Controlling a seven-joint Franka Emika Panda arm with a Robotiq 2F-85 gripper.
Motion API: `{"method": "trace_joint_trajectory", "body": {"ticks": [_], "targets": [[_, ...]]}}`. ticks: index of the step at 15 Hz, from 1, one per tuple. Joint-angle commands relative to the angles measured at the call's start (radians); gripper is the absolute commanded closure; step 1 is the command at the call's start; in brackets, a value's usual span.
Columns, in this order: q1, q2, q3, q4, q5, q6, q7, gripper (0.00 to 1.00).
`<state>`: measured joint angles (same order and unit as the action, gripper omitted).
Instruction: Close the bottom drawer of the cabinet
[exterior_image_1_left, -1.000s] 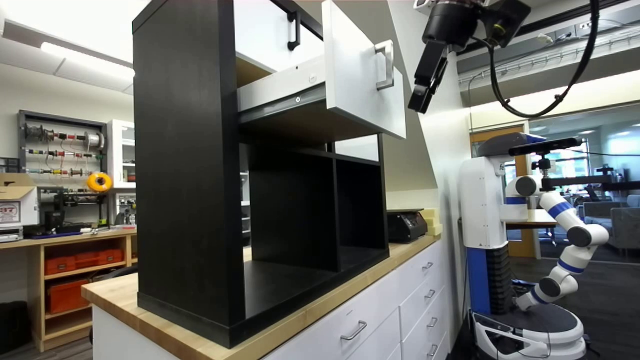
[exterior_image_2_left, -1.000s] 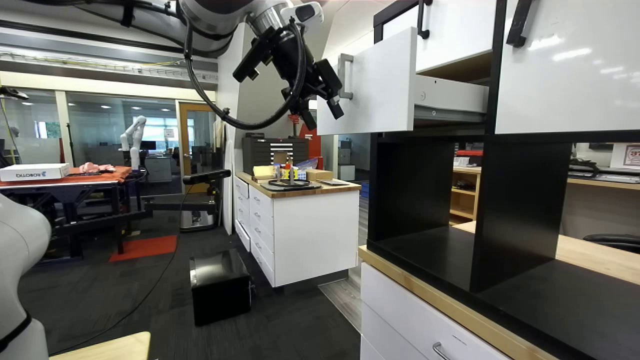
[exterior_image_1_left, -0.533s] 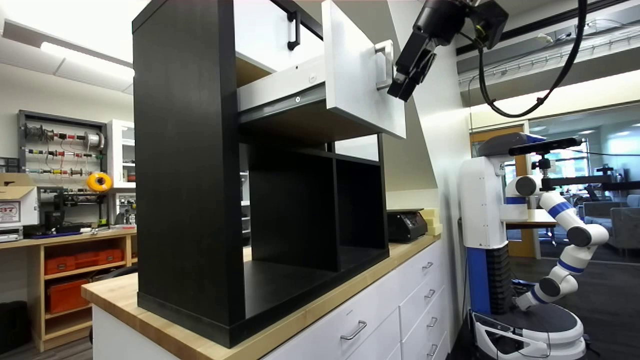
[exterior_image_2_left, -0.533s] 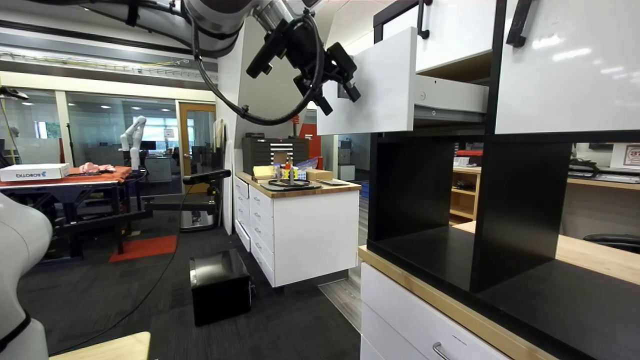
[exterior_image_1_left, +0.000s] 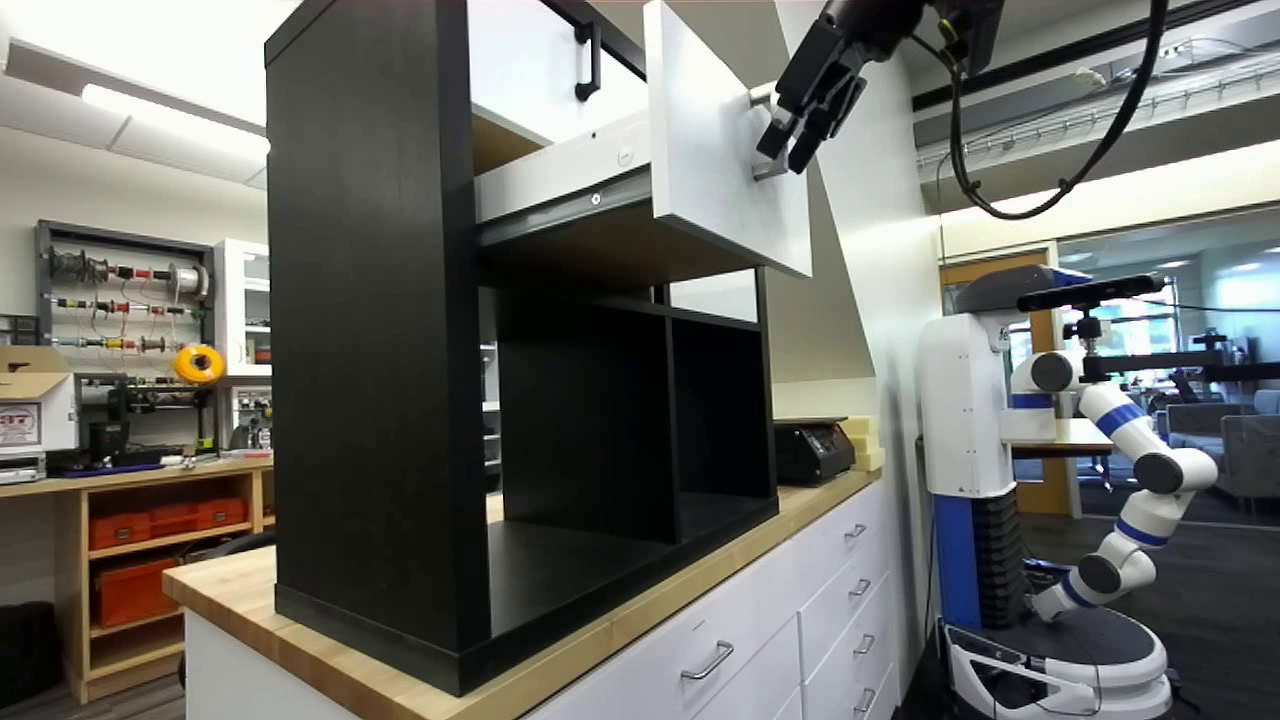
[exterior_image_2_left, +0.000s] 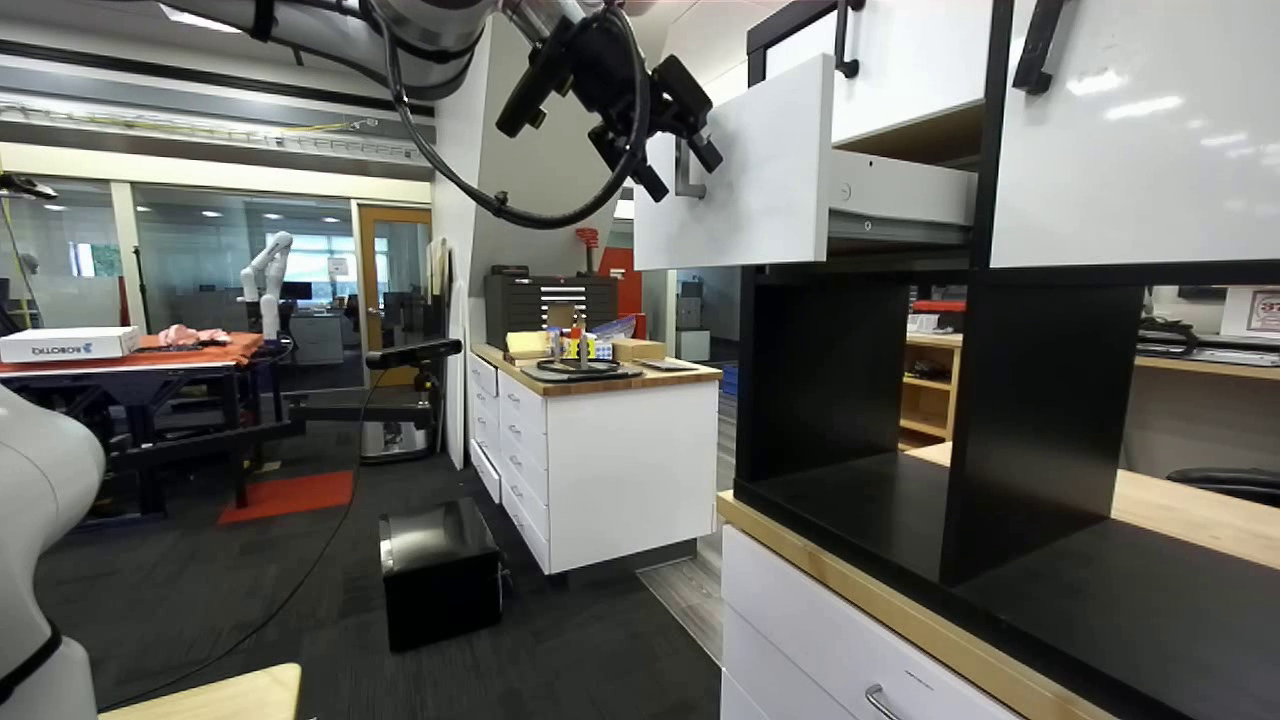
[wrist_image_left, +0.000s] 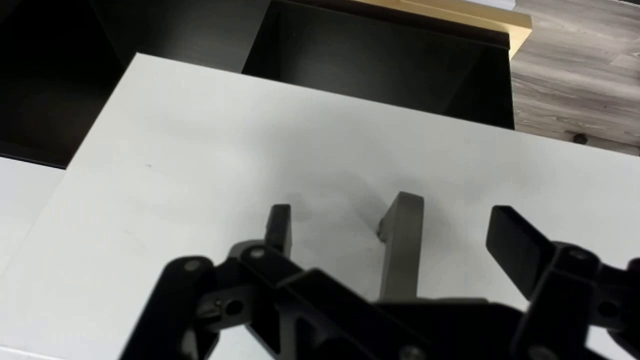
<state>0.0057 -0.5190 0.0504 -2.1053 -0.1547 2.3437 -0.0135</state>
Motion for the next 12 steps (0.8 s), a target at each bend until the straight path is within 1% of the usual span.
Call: {"method": "trace_joint_trajectory", "body": {"ticks": [1, 3, 4, 5, 6, 7, 9, 12], "targets": [[0.001, -0.003, 0.021, 0.035, 0.015, -0.023, 0.039, 0.00], [0.002, -0.002, 0.031, 0.041, 0.017, -0.032, 0.055, 0.00], [0.004, -0.002, 0.034, 0.045, 0.019, -0.034, 0.061, 0.08], [0.004, -0.004, 0.044, 0.048, 0.015, -0.037, 0.069, 0.28], [0.005, -0.005, 0.048, 0.052, 0.014, -0.038, 0.073, 0.33], [0.003, -0.011, 0.063, 0.062, 0.010, -0.053, 0.088, 0.41], [0.001, -0.015, 0.077, 0.076, 0.005, -0.072, 0.108, 0.53], [-0.002, -0.019, 0.079, 0.101, 0.002, -0.105, 0.119, 0.73]]}}
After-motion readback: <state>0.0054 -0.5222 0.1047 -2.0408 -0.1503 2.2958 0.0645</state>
